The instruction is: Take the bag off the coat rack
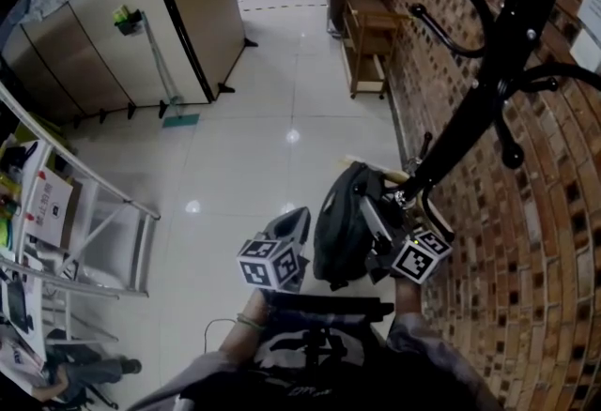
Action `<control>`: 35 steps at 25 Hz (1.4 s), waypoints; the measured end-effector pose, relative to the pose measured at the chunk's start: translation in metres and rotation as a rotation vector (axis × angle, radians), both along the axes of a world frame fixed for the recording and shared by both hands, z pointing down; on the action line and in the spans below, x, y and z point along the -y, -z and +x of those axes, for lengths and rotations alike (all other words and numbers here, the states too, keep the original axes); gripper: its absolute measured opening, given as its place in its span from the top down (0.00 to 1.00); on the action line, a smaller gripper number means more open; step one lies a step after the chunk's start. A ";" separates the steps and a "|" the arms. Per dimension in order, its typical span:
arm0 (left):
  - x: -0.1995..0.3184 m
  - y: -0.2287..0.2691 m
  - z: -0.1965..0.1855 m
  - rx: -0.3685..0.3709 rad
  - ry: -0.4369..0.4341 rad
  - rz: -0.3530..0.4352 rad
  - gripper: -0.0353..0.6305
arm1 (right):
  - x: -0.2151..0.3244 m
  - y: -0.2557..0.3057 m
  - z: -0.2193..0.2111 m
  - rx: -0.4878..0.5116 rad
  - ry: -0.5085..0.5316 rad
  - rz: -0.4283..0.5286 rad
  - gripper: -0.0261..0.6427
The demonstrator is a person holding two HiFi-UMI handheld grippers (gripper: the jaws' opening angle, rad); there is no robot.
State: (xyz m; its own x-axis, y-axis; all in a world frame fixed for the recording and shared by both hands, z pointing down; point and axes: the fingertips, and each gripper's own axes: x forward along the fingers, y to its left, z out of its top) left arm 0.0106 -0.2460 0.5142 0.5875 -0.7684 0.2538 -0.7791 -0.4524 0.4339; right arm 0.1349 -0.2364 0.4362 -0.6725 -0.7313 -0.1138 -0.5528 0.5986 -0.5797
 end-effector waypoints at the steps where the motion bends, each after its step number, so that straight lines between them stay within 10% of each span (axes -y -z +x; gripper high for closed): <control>1: 0.001 0.000 -0.003 -0.004 0.005 0.000 0.94 | -0.002 0.004 -0.006 -0.002 0.013 0.007 0.90; 13: 0.017 0.008 -0.051 -0.066 0.096 0.012 0.94 | -0.008 0.036 -0.052 0.094 0.039 -0.016 0.90; 35: 0.016 0.006 -0.103 -0.073 0.134 0.010 0.94 | -0.005 -0.019 -0.113 -0.014 0.047 -0.132 0.91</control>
State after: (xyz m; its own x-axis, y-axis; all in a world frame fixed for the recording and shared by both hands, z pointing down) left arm -0.0925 -0.2622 0.5080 0.4966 -0.8432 0.2061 -0.7991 -0.3514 0.4879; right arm 0.0216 -0.2312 0.4552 -0.7068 -0.7073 -0.0092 -0.5347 0.5428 -0.6476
